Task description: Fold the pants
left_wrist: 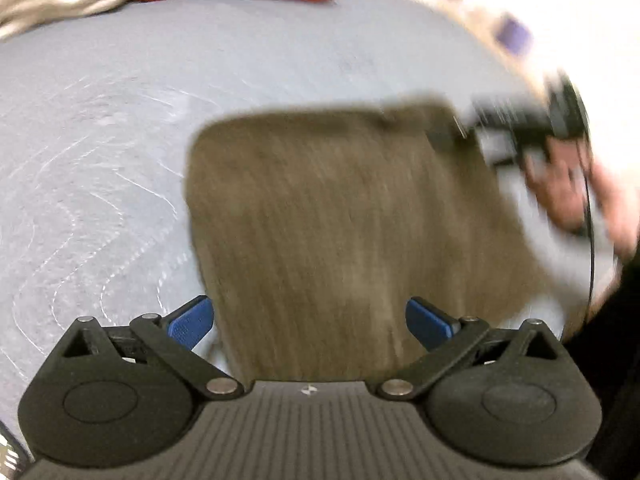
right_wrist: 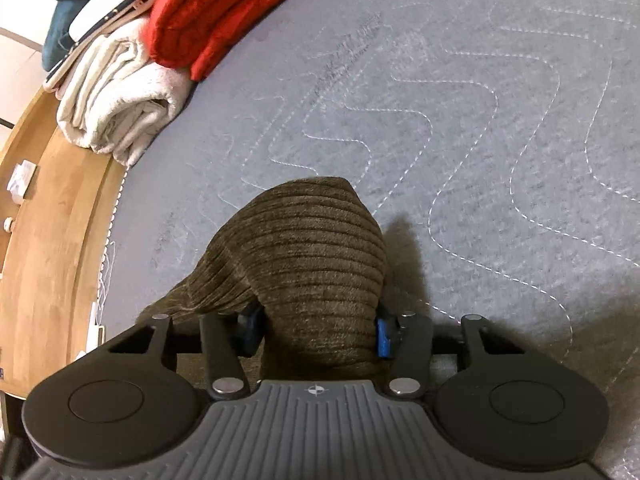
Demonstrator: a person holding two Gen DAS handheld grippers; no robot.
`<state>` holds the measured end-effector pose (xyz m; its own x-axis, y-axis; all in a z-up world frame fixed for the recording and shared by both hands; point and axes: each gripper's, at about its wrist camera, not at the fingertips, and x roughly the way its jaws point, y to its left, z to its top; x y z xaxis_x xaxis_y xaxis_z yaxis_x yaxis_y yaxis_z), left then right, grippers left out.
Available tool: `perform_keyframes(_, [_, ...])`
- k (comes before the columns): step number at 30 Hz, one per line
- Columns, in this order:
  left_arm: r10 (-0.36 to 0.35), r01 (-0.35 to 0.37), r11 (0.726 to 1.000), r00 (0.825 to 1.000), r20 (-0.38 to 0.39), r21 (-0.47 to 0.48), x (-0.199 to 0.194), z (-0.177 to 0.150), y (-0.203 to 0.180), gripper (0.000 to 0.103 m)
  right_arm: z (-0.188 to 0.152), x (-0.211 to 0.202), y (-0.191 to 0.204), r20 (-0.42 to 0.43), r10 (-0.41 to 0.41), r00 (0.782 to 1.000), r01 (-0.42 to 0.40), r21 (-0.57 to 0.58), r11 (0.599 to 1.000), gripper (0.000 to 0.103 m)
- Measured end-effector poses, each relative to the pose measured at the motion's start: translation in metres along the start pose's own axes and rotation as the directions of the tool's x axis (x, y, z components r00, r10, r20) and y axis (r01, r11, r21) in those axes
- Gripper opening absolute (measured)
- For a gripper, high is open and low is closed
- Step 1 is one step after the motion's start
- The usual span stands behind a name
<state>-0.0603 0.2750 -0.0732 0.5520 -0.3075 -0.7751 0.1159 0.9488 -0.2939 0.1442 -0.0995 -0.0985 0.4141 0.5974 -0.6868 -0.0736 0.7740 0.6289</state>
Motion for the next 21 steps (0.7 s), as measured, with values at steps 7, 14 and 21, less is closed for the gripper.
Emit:
perform_keyframes(7, [-0.01,-0.002,0.969,0.999,-0.048,-0.247,0.059,0.019,0.026,0.102,-0.042,-0.022,-0.011,-0.12,-0.041,0.992,0.029,-0.105,0.994,0.082])
perform_keyframes(14, [-0.077,0.066,0.949,0.997,-0.022,-0.309,0.084,0.027,0.017,0.087,-0.072,-0.027,0.002,-0.113,-0.052,0.992,0.013,-0.329,0.944,0.058])
perform_keyframes(21, [-0.105,0.126,0.961,0.99,0.097,-0.245,0.081,0.06,-0.02,0.047,-0.055,-0.076,0.019,0.072,0.048,0.996,-0.016,-0.397,0.918,0.027])
